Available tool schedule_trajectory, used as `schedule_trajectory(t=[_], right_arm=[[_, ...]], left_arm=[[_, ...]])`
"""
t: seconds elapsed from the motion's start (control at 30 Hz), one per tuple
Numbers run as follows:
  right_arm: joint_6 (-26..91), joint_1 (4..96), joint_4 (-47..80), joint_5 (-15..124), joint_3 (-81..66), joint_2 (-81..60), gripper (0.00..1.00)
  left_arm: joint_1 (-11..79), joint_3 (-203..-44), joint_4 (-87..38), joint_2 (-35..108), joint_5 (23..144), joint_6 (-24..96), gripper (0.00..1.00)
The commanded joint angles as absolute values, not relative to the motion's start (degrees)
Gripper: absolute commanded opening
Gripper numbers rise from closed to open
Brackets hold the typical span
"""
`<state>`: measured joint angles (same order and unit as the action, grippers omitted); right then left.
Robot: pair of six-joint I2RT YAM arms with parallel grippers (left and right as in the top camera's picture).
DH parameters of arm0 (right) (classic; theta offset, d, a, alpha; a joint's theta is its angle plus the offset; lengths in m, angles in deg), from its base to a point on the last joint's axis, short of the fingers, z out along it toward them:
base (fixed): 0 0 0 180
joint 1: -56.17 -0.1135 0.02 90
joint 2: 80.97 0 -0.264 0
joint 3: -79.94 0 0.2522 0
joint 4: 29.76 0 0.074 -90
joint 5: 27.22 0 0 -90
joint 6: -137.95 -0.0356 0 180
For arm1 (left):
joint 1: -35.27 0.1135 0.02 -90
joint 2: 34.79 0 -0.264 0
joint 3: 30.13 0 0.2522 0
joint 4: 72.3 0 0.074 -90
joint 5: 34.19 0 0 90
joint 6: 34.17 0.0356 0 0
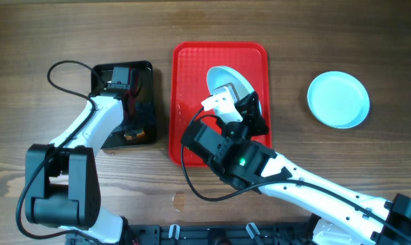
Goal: Clean dirty plates on tray and stack at the side
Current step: 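Carry the plate right off the tray and stack it on the cleaned plates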
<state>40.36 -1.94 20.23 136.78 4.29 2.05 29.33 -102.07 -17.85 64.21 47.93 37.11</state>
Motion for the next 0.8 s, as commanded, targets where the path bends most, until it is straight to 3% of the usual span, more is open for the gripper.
schedule_trajectory(t=[0.0, 0.4, 0.77], right_arm=[[37.8, -1.7, 19.4, 135.8, 3.4, 1.6, 0.04], [29.6, 22.7, 20.9, 87.2, -1.0, -3.9, 0.04], [23.8, 63.7, 26.9, 59.6, -0.8, -3.4, 0.04]], left_arm=[[29.4, -102.3, -17.9, 63.9, 47.4, 37.6, 1.00], [29.4, -102.3, -17.9, 63.9, 47.4, 37.6, 1.00], [29.4, -102.3, -17.9, 63.9, 47.4, 37.6, 1.00]])
